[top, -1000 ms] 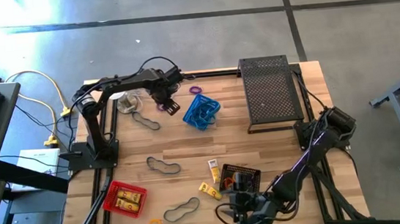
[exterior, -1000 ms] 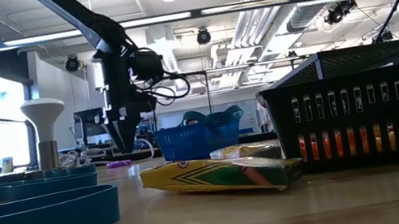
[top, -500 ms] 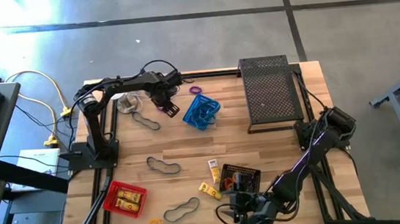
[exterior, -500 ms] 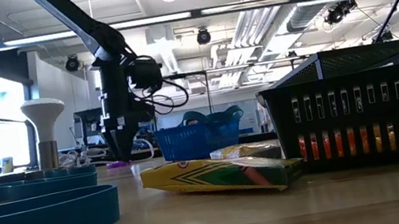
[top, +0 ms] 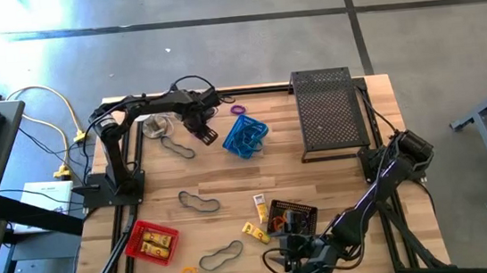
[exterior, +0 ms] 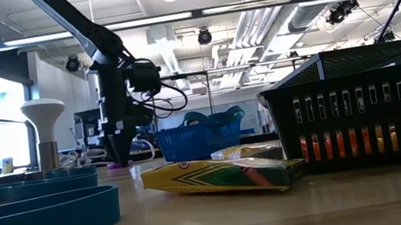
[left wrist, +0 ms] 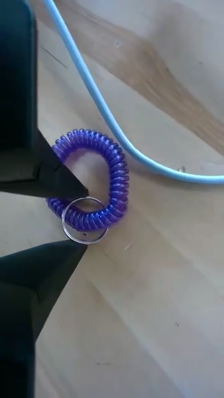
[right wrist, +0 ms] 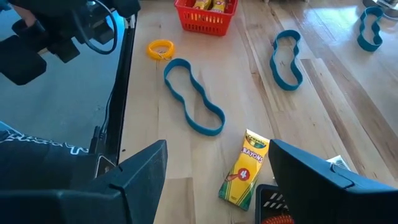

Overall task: Pick & Place Office Desk Supplies
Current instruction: Put the middle purple wrist coil keychain into the black bin

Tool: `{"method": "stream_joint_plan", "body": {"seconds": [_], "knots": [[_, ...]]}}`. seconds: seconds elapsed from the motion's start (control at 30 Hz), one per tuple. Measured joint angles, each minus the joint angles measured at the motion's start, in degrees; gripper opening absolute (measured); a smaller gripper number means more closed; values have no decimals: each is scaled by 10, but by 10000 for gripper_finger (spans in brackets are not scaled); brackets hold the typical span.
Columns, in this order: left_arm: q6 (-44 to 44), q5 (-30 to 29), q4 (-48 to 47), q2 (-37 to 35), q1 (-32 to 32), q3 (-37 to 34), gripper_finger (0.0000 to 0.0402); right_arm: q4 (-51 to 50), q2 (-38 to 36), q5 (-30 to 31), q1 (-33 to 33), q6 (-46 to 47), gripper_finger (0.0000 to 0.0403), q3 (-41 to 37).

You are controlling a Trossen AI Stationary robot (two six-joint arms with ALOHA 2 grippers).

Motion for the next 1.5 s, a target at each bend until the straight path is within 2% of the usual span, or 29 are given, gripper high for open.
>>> {"method": "stream_joint_plan", "body": {"seconds": [0.3, 0.47, 0.6, 0.73, 0.87, 0.93, 1.03, 1.1, 1.2, 1.33, 1.5], "knots": [[-6, -4, 2, 0, 2, -1, 10, 0, 0, 0, 0, 0, 270, 0], [6, -26, -4, -3, -13, -1, 5, 0, 0, 0, 0, 0, 270, 0], [6, -88, -42, -19, -35, -2, 4, 0, 0, 0, 0, 0, 270, 0], [5, -101, -87, -61, -64, 0, 4, 0, 0, 0, 0, 0, 270, 0], [-3, -96, -122, -134, -107, 0, 3, 0, 0, 0, 0, 0, 270, 0], [-3, -67, -127, -177, -139, 0, 3, 0, 0, 0, 0, 0, 270, 0], [-7, 10, -120, -248, -198, 0, 3, 0, 0, -1, 0, 0, 270, 0], [-21, 56, -95, -289, -247, -1, 3, 0, 0, -1, 0, 0, 270, 0], [-58, 94, -34, -338, -332, -11, 3, 0, 0, -2, 0, 2, 270, 0], [-102, 94, 99, -357, -463, -35, 3, 0, 0, -11, 0, 2, 270, 0], [-134, 46, 327, -333, -598, -79, 3, 3, 0, -12, 0, 2, 270, 0]]}}
